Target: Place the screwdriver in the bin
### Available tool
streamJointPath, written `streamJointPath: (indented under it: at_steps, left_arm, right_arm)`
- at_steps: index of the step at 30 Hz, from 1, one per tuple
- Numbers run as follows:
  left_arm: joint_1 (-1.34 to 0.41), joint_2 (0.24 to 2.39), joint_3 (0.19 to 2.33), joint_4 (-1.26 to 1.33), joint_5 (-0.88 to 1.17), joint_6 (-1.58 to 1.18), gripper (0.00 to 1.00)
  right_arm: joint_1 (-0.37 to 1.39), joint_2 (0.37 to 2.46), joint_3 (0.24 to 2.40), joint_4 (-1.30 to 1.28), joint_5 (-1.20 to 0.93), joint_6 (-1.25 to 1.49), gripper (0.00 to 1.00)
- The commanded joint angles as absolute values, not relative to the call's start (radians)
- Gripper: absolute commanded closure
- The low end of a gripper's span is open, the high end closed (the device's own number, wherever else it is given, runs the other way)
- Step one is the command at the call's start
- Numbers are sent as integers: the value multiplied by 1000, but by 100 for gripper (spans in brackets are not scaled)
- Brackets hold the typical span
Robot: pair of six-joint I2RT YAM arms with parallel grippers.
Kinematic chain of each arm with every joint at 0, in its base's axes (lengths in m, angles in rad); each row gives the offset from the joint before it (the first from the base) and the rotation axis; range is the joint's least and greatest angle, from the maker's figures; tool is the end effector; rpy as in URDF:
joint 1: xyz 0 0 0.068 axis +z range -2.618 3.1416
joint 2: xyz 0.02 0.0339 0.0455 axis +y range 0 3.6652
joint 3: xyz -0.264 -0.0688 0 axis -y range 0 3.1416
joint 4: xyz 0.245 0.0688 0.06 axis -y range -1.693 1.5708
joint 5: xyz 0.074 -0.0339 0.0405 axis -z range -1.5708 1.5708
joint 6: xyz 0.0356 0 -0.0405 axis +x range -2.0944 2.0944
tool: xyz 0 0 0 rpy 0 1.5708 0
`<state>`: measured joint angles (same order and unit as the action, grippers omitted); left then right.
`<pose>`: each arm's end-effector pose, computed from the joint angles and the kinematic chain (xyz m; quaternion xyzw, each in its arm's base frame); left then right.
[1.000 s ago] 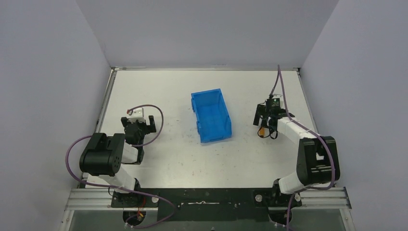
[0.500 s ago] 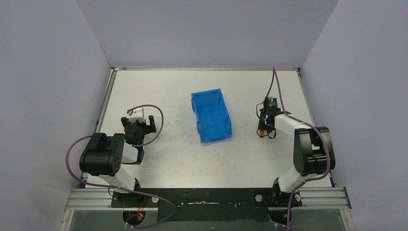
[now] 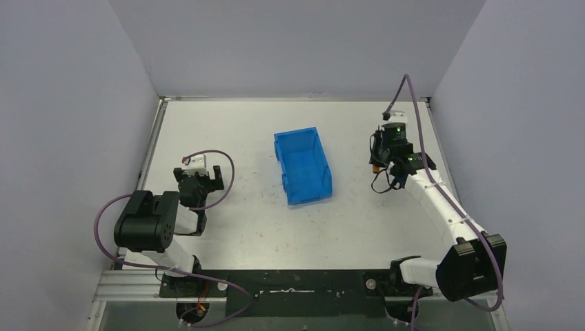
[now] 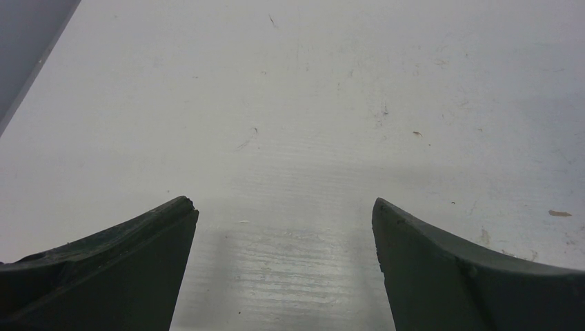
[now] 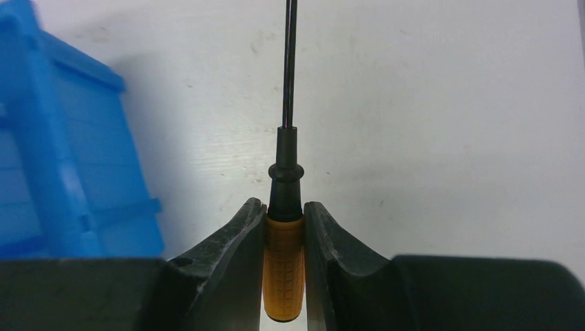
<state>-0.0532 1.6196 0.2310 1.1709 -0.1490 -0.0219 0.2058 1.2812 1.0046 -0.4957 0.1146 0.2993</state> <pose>0.2428 -0.0076 0.1235 -0.0344 0.7782 0.0346 0.6261 0.2701 0.0522 0.2810 0.0652 0.9178 0.0459 0.3890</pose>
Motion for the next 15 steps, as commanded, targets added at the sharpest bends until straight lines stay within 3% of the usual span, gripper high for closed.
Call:
streamJointPath:
  at_steps: [1,9,15]
  left_arm:
    - [-57,1613,253,1213,-138,-26,3]
    - [-57,1612,253,1213,-139,-27,3]
    - [-57,1613,254,1212,-139,-27,3]
  right_arm:
    - [304,1204,1131,-582,173,318,100]
    - [608,1212,1272,-548,253,338,100]
    - [746,1380,1290,-450,205,309,100]
